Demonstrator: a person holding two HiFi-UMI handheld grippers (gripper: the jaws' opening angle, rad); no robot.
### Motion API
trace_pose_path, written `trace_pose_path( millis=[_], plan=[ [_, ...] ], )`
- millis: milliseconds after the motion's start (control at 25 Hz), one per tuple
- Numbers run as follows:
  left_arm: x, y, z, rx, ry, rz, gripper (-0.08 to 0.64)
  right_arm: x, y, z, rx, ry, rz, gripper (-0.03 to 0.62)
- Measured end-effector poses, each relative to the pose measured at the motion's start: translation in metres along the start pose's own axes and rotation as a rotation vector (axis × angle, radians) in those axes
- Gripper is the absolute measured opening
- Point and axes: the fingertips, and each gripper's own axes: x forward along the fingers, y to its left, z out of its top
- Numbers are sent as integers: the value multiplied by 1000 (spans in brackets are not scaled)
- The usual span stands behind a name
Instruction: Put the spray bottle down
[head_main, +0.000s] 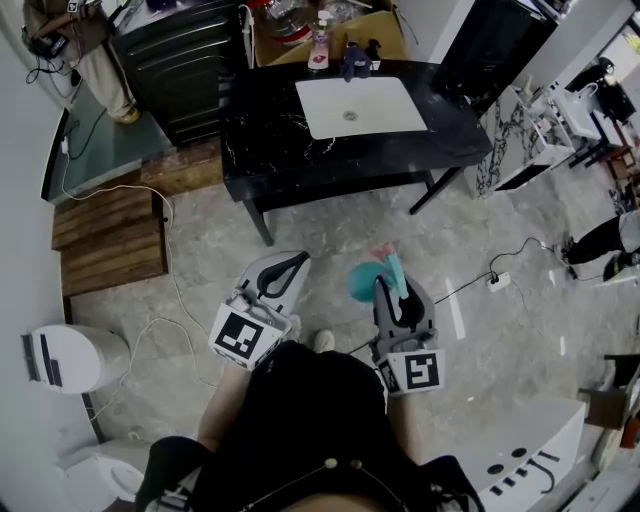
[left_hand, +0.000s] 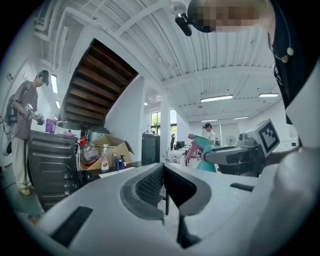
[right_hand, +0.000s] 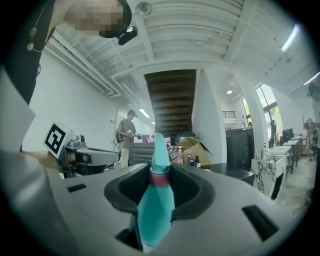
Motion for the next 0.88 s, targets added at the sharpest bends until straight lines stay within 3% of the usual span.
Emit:
trace_pose_path(
  millis=[480,880],
  plan=[
    [-6,27,-10,-5,7,-20,6,22,18,-10,47,17,23,133],
    [-7,56,-25,-33,8,-48,7,37,29,-21,-5,38,-25,133]
  ],
)
